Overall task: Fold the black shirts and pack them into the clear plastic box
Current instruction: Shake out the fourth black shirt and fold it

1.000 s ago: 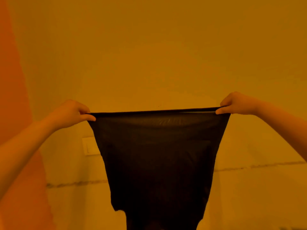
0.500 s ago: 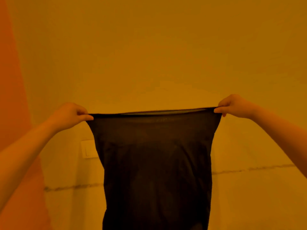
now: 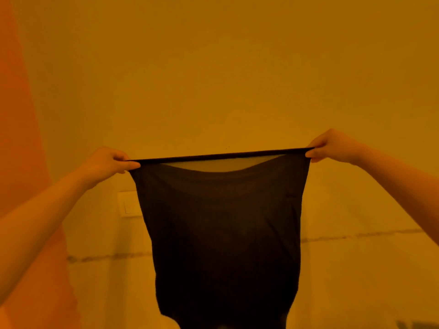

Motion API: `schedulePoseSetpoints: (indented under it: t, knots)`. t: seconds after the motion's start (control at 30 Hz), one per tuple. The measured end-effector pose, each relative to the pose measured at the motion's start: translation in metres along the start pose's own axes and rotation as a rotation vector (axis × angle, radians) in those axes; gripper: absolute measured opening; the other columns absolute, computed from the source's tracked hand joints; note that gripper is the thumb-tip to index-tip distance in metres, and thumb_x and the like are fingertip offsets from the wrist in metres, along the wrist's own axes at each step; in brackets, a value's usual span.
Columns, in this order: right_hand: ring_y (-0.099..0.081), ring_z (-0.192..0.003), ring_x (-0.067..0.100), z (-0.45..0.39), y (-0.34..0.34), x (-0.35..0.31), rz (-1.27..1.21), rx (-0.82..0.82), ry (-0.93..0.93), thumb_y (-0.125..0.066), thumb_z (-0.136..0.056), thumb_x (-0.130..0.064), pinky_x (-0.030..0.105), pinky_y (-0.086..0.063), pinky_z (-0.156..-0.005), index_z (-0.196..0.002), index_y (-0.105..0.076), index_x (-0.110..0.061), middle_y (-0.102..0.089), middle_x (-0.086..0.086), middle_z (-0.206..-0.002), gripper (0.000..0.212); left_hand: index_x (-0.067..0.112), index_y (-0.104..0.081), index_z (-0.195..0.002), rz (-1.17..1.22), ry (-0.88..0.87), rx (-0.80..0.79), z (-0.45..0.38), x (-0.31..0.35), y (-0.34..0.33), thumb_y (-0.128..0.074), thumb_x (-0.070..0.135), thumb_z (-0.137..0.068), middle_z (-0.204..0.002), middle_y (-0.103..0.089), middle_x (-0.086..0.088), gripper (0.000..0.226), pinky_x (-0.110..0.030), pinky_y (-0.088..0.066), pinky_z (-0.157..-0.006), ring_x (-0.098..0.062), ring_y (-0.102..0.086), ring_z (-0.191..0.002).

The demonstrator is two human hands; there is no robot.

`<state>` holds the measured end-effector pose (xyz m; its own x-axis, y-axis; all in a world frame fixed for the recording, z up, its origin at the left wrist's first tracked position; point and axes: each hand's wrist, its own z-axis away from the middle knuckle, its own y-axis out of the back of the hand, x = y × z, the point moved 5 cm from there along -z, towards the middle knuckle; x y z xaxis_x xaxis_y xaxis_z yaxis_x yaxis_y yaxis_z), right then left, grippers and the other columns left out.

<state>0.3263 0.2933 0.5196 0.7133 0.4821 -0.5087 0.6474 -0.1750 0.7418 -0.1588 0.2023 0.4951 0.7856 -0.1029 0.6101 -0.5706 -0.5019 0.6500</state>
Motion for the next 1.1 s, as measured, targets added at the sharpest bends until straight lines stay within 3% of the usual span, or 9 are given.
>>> schedulePoseSetpoints:
  t: [0.17, 0.33, 0.47, 0.57, 0.73, 0.8, 0.9, 1.0, 1.1]
  knots:
    - [-0.062, -0.051, 0.002, 0.009, 0.005, 0.013, -0.215, -0.073, -0.084, -0.061, -0.084, 0.000, 0.012, -0.051, -0.052, -0.071, -0.063, -0.003, -0.065, 0.001, -0.057, 0.013, 0.003, -0.066, -0.078, 0.011, 0.014, -0.027, 0.001, 0.000, 0.000, -0.069, 0.023, -0.081, -0.071, -0.058, -0.011, 0.021, -0.026, -0.032, -0.055, -0.017, -0.051, -0.065]
    - [-0.051, -0.042, 0.003, 0.017, -0.002, 0.013, -0.214, -0.067, -0.056, -0.063, -0.083, -0.005, 0.010, -0.043, -0.046, -0.051, -0.054, -0.006, -0.052, -0.001, -0.043, 0.034, 0.011, -0.061, -0.067, 0.030, -0.005, -0.005, 0.006, 0.007, -0.006, -0.069, 0.022, -0.081, -0.063, -0.051, -0.007, 0.019, -0.019, -0.028, -0.044, -0.016, -0.037, -0.052]
    - [-0.054, -0.045, 0.001, 0.021, -0.005, 0.021, -0.213, -0.007, -0.076, -0.064, -0.083, -0.005, 0.010, -0.047, -0.050, -0.062, -0.058, 0.002, -0.053, 0.002, -0.050, 0.023, 0.008, -0.063, -0.077, -0.027, -0.012, -0.036, 0.011, 0.013, -0.016, -0.068, 0.021, -0.082, -0.065, -0.051, -0.006, 0.015, -0.025, -0.027, -0.049, -0.015, -0.037, -0.053]
    - [-0.059, -0.048, -0.001, 0.025, -0.006, 0.030, -0.224, 0.028, -0.114, -0.064, -0.083, -0.004, 0.009, -0.050, -0.052, -0.055, -0.062, -0.008, -0.058, -0.008, -0.046, 0.028, 0.006, -0.066, -0.084, -0.101, -0.033, -0.044, 0.015, 0.014, -0.022, -0.068, 0.021, -0.082, -0.065, -0.051, -0.004, 0.015, -0.023, -0.029, -0.051, -0.014, -0.040, -0.056]
    - [-0.059, -0.048, -0.006, 0.033, -0.013, 0.030, -0.153, 0.069, -0.130, -0.063, -0.085, -0.006, 0.005, -0.048, -0.051, -0.074, -0.064, -0.009, -0.062, 0.001, -0.065, 0.011, 0.004, -0.065, -0.085, -0.060, -0.022, -0.035, 0.017, 0.010, -0.038, -0.068, 0.022, -0.083, -0.064, -0.051, -0.004, 0.019, -0.025, -0.029, -0.050, -0.014, -0.040, -0.055]
    - [-0.059, -0.047, -0.006, 0.037, -0.015, 0.032, -0.143, 0.087, -0.138, -0.064, -0.084, -0.006, 0.005, -0.046, -0.048, -0.078, -0.065, -0.008, -0.063, 0.000, -0.063, 0.006, 0.003, -0.064, -0.085, 0.002, -0.004, -0.040, 0.015, 0.005, -0.044, -0.069, 0.020, -0.082, -0.066, -0.054, -0.005, 0.018, -0.024, -0.033, -0.049, -0.010, -0.049, -0.051]
    - [-0.059, -0.047, -0.006, 0.045, -0.014, 0.039, -0.155, 0.102, -0.160, -0.064, -0.083, -0.003, 0.004, -0.045, -0.047, -0.092, -0.065, -0.003, -0.060, 0.004, -0.072, 0.009, 0.004, -0.060, -0.080, 0.095, 0.036, -0.052, 0.014, -0.003, -0.051, -0.071, 0.012, -0.079, -0.067, -0.054, -0.006, 0.013, -0.009, -0.042, -0.043, 0.005, -0.054, -0.043]
    - [-0.058, -0.046, -0.006, 0.051, -0.013, 0.046, -0.160, 0.106, -0.175, -0.063, -0.082, 0.002, 0.008, -0.049, -0.053, -0.100, -0.064, -0.006, -0.063, 0.004, -0.072, 0.020, 0.011, -0.053, -0.075, 0.194, 0.068, -0.085, 0.013, -0.009, -0.058, -0.071, 0.005, -0.077, -0.072, -0.057, -0.007, 0.020, -0.011, -0.047, -0.048, -0.010, -0.059, -0.058]
    - [-0.061, -0.052, -0.001, 0.055, -0.016, 0.052, -0.096, 0.059, -0.161, -0.064, -0.081, 0.002, 0.028, -0.048, -0.073, -0.110, -0.061, -0.014, -0.066, -0.008, -0.060, 0.033, 0.014, -0.061, -0.096, 0.091, 0.013, -0.156, 0.015, -0.005, -0.070, -0.068, 0.008, -0.081, -0.085, -0.060, -0.009, 0.018, -0.025, -0.046, -0.066, -0.020, -0.056, -0.076]
